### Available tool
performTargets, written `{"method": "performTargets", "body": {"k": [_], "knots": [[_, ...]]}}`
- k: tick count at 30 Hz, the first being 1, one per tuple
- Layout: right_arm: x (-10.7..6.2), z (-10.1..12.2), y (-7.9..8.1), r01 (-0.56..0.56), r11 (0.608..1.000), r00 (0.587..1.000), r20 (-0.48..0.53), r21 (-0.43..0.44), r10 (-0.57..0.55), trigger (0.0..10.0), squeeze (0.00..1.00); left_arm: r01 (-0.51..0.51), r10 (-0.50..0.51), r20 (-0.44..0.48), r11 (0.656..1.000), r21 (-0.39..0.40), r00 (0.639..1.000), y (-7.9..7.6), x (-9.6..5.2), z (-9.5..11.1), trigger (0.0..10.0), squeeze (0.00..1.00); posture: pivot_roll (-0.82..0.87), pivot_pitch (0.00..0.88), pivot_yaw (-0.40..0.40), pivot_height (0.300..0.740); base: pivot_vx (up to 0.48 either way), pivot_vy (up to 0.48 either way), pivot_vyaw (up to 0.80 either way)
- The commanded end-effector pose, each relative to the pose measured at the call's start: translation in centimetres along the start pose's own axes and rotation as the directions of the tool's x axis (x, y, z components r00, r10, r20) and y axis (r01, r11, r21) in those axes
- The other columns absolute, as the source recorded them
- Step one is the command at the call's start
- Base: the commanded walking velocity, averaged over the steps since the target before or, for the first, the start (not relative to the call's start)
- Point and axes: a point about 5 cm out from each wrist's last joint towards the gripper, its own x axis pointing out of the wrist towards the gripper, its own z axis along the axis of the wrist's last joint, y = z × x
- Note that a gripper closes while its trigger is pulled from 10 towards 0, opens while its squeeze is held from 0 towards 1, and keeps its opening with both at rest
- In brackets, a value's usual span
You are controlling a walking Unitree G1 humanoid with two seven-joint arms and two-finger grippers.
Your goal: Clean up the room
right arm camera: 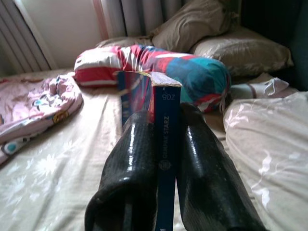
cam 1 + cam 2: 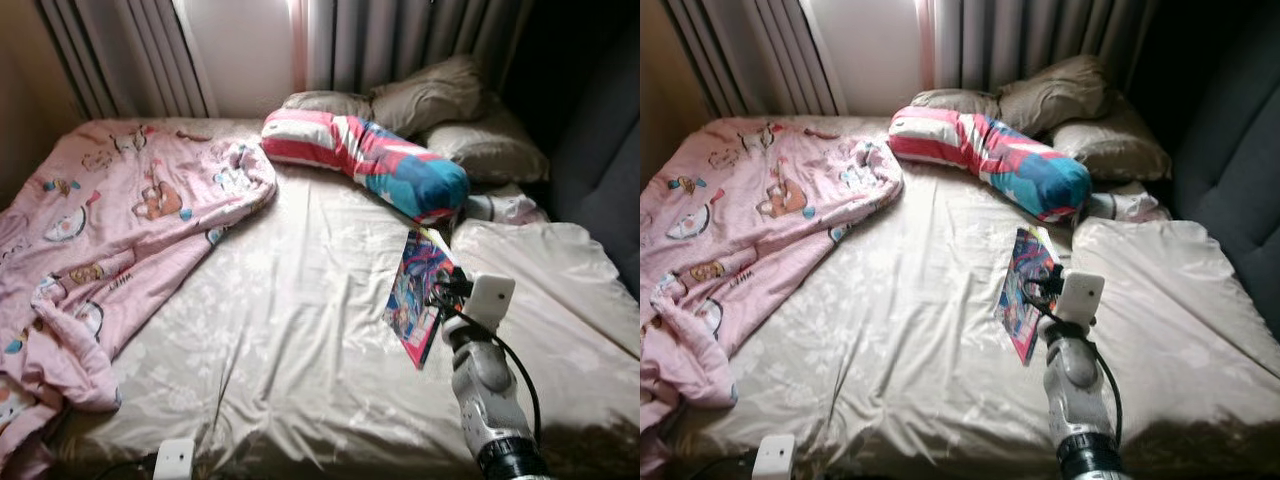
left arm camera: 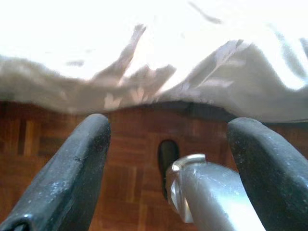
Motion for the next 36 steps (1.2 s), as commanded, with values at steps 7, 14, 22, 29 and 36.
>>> {"method": "performTargets", "body": {"k": [7,14,22,29,36], "knots": [[0.17,0.74,-0.87,0.029,1.000,0.999,0.033,-0.005,-0.029,10.0,0.00,0.011,-0.011,-0.022,1.000,-0.001,1.000,-0.43,-0.16,-0.79,10.0,0.00,-0.05,0.005,-0.021,0.740,0.000,0.000,0.00],[0.17,0.67,-0.91,0.034,0.999,0.999,0.031,-0.003,-0.034,10.0,0.00,0.012,-0.013,-0.028,1.000,-0.007,1.000,-0.47,-0.21,-0.99,10.0,0.00,-0.05,0.009,-0.022,0.740,0.000,0.000,0.00],[0.06,0.50,-1.42,0.067,0.998,0.997,0.023,0.000,-0.067,10.0,0.00,0.007,-0.008,-0.034,1.000,-0.010,0.999,0.04,-0.30,-1.14,10.0,0.00,-0.05,0.022,-0.022,0.740,0.000,0.000,0.00],[0.03,0.50,-1.70,0.082,0.997,0.996,0.020,-0.007,-0.082,10.0,0.00,0.006,-0.006,-0.038,1.000,-0.011,0.999,0.09,-0.33,-1.22,10.0,0.00,-0.05,0.024,-0.022,0.740,0.000,0.000,0.00],[0.12,0.45,-1.67,0.086,0.996,0.996,0.010,-0.010,-0.085,10.0,0.00,0.005,-0.006,-0.051,1.000,-0.010,0.999,0.16,-0.42,-1.55,10.0,0.00,-0.05,0.026,-0.018,0.740,0.000,0.000,-0.41]]}}
